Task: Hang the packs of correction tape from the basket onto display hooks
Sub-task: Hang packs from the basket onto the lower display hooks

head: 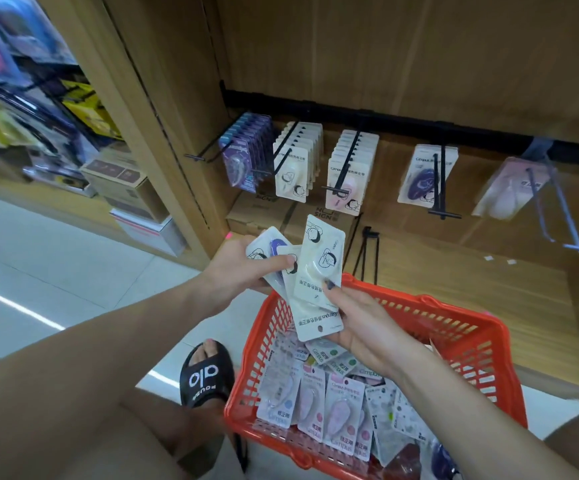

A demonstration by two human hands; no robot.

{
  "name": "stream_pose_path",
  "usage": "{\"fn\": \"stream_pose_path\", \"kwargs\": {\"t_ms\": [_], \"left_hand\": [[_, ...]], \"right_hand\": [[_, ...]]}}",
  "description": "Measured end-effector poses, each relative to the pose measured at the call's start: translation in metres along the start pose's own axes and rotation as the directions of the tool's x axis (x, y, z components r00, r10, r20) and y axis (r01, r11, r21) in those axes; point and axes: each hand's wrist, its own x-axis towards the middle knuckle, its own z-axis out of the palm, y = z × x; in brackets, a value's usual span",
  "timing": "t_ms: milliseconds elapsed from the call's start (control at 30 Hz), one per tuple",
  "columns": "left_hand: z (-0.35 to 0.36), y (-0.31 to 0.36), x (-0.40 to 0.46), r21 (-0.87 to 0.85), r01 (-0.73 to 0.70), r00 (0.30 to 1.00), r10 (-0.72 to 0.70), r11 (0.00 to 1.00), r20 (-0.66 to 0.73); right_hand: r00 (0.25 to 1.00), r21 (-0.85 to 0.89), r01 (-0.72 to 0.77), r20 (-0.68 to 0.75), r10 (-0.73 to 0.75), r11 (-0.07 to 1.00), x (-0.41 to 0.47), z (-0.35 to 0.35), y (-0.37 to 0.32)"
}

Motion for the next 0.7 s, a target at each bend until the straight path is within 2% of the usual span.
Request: {"fn": "stream_pose_path", "kwargs": {"t_ms": [133, 267, 367, 467, 567, 633, 700], "left_hand": [[0.002, -0.003, 0.013, 0.022, 0.016, 0.999, -0.015, 1.000, -0.044], [0.007, -0.008, 0.023, -0.085, 0.016, 0.992, -0.026, 0.996, -0.121], [0.008, -0.016, 0.025, -0.167, 0.028, 0.991, -0.050, 0.986, -0.126], [0.005, -0.021, 0.027, -0.173, 0.035, 0.990, -0.058, 0.984, -0.127], [-0.005, -0.020, 0.032, -0.105, 0.042, 0.989, -0.056, 0.994, -0.135], [-0.016, -0.019, 0.036, 0.032, 0.016, 0.986, -0.011, 0.999, -0.167], [-0.027, -0.018, 0.039, 0.210, -0.012, 0.985, 0.048, 0.978, -0.165]], "right_hand": [[0.999, -0.035, 0.028, -0.015, -0.028, 0.999, 0.001, 0.000, -0.005], [0.998, -0.026, 0.063, -0.018, -0.064, 0.998, 0.004, 0.005, -0.008], [0.996, -0.029, 0.072, -0.057, -0.073, 0.997, 0.006, 0.009, -0.007], [0.996, -0.058, 0.051, -0.074, -0.055, 0.997, 0.008, 0.011, -0.005], [0.996, -0.062, 0.059, -0.058, -0.062, 0.996, 0.009, 0.008, -0.005], [0.994, -0.044, 0.080, -0.068, -0.083, 0.996, 0.011, 0.002, -0.007], [0.982, -0.121, 0.105, -0.146, -0.122, 0.987, 0.013, -0.006, -0.011]]}}
